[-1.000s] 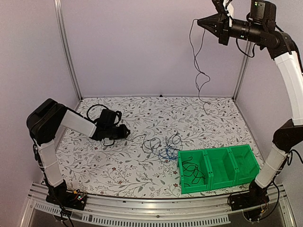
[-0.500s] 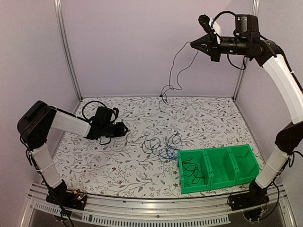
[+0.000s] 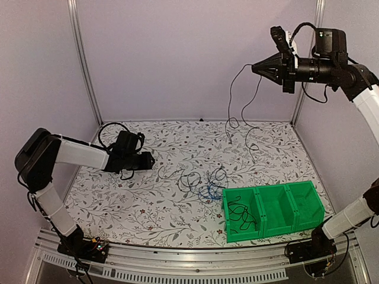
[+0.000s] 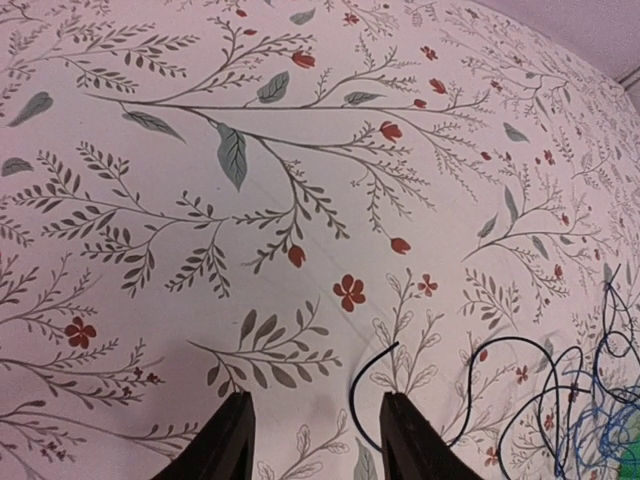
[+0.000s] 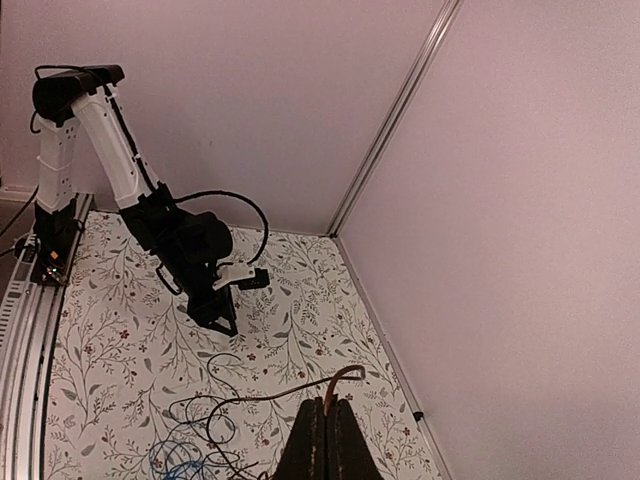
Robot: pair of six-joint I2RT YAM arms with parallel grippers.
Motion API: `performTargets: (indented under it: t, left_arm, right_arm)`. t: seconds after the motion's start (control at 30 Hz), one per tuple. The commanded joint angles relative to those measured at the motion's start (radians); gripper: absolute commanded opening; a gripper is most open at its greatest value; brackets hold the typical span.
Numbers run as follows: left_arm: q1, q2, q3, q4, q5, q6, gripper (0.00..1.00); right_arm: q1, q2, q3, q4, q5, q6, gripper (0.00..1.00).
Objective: Untangle the cables
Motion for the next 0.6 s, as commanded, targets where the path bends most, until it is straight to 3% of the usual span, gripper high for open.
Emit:
performTargets:
  t: [0.0, 0.33, 0.57]
  left_arm:
    - [0.008, -0.062, 0.032, -0.064, -0.043, 0.020, 0.43]
    - [0.009, -0.105, 0.001, -0.111, -0.136, 0.031, 0.44]
    - [0.008, -0.112, -0.005, -0.129, -0.147, 0.031, 0.44]
  right_arm:
    - [-0.003, -0.090, -0.075, 0.004, -0.069, 0.020, 0.00]
    - [-0.004, -0.265, -0.252, -0.017, -0.158, 0.045, 0.00]
    - [-0.004, -0.391, -0.494, -0.015, -0.204, 0.055, 0.00]
